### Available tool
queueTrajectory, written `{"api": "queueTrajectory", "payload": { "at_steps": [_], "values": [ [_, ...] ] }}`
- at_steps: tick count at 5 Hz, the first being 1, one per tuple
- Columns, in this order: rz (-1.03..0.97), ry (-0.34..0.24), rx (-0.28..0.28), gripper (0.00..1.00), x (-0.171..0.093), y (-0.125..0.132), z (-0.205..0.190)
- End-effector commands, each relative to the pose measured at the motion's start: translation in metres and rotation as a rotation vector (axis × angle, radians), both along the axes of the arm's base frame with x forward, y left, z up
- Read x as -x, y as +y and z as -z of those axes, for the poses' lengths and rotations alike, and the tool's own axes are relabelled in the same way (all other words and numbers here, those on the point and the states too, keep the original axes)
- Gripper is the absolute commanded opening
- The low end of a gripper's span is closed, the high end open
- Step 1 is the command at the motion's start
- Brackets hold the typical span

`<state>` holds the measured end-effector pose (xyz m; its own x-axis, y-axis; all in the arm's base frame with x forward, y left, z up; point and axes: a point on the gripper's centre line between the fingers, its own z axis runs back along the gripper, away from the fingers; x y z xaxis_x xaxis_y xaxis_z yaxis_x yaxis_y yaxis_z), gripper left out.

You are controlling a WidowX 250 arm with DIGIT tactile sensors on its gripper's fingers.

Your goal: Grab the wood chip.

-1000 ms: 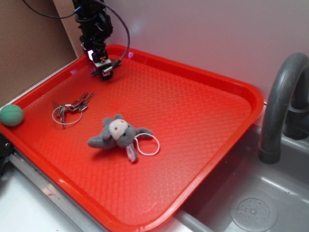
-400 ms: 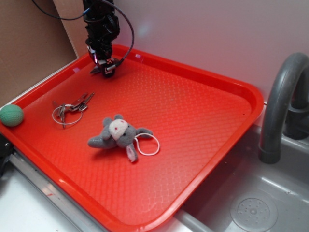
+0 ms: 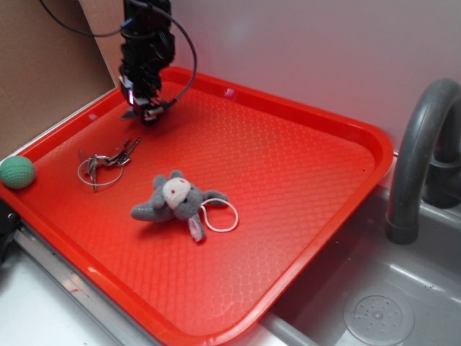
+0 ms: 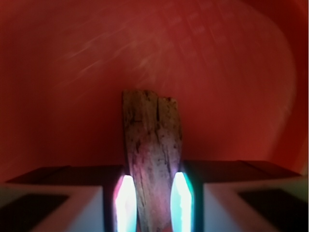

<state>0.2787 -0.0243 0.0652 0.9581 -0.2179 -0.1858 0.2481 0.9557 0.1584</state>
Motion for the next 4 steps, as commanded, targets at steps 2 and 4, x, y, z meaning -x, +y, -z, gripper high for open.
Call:
{"api": "queueTrajectory", "payload": {
  "at_steps": [2, 4],
  "values": [
    [-0.116, -0.114, 0.207, 0.00, 0.050, -0.024, -0.171],
    [-0.125, -0.242, 0.259, 0.00, 0.090, -0.016, -0.238]
  ]
}}
